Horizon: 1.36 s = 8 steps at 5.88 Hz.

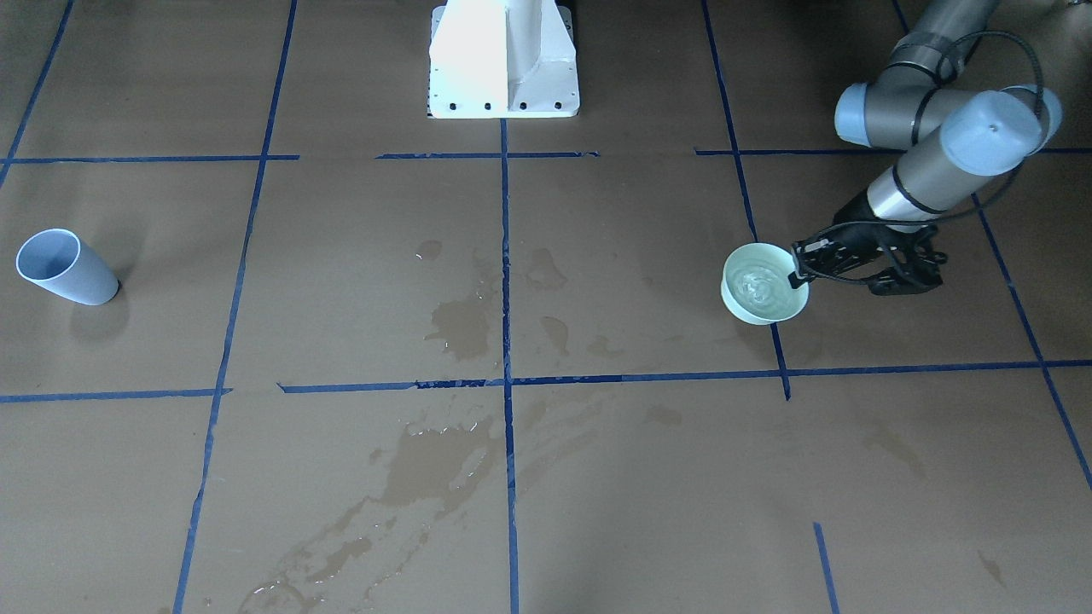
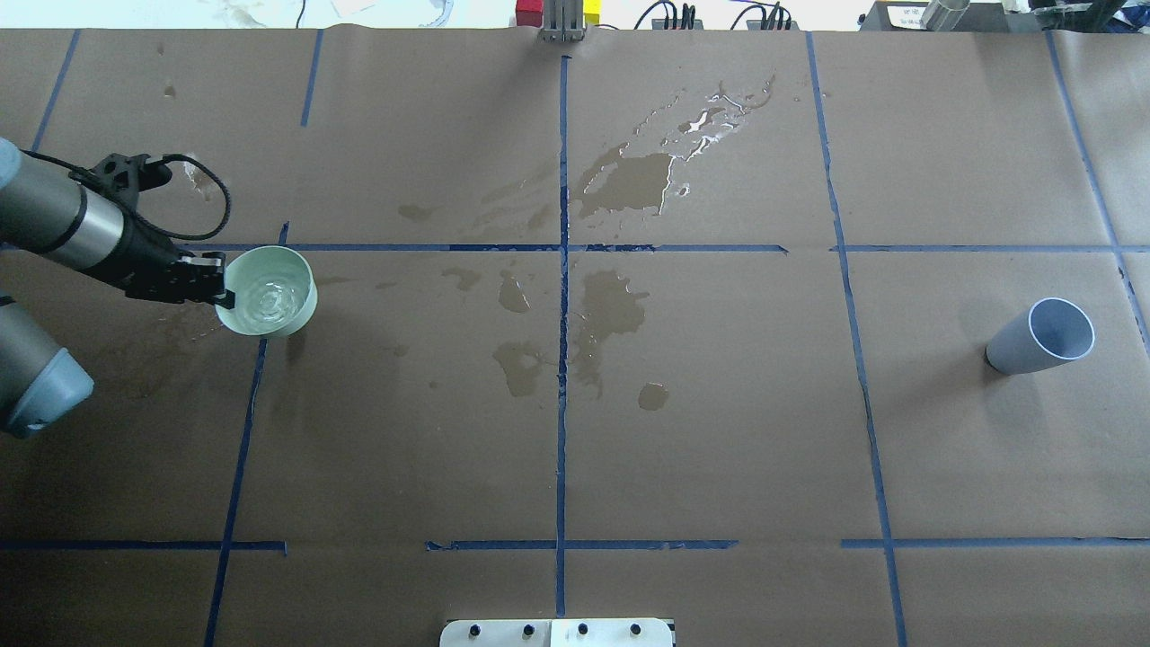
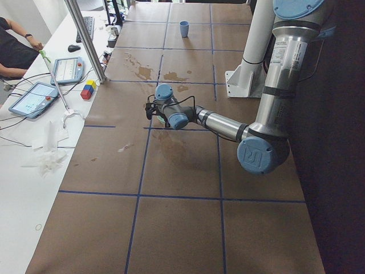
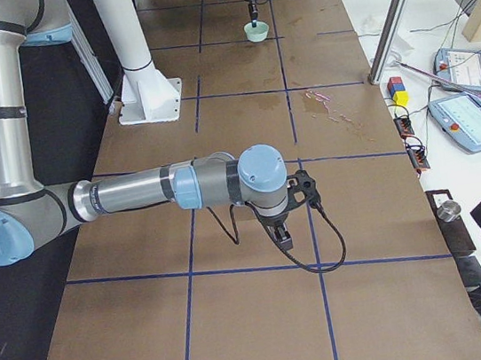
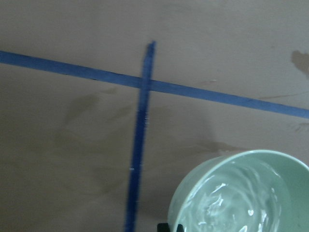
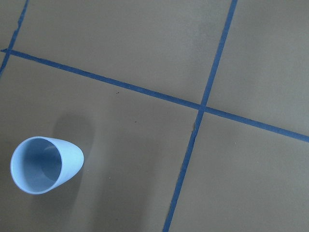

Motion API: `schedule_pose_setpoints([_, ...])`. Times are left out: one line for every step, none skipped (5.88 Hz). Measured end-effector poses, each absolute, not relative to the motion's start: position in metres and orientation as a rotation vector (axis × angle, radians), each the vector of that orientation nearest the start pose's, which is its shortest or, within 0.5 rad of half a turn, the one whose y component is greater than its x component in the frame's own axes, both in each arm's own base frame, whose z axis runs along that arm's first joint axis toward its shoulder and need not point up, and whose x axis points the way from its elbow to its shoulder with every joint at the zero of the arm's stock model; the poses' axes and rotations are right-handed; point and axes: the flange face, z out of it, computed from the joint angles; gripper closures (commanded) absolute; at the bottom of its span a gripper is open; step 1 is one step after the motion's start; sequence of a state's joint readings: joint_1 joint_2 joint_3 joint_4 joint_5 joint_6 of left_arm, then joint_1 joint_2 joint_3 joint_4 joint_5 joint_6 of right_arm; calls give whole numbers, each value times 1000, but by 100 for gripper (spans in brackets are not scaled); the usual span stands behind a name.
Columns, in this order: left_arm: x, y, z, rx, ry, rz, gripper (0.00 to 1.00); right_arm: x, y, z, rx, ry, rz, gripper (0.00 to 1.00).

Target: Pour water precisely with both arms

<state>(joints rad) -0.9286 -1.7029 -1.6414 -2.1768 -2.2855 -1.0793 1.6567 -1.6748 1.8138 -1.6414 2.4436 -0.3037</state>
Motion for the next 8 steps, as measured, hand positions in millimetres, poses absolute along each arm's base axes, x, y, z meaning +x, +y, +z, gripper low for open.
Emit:
schedule_pose_setpoints([257,-487,513,10,1000,-72,100,95,-437,587,232,-846,-234,0])
schedule_pose_setpoints([231,-484,541,19,979,-40,100,95,-433,588,230,-846,-233,0])
schedule_pose_setpoints([211,-484,567,20,961,-18,100,94,-431,589,228,-847,-231,0])
schedule_pose_setpoints([200,-484,589,14,946,2,100,94,-430,590,226,-847,-231,0])
schedule_pose_setpoints([193,-481,607,4,937,21,100,94,-430,590,226,-847,-231,0])
schedule_pose_setpoints([188,-477,618,-6,933,29,100,94,-430,590,227,-847,-231,0])
schedule_pose_setpoints([183,-474,624,-12,933,32,99,94,-430,589,227,-847,-231,0])
schedule_pose_setpoints([181,-472,628,-14,932,39,91,94,-430,589,227,-847,-231,0])
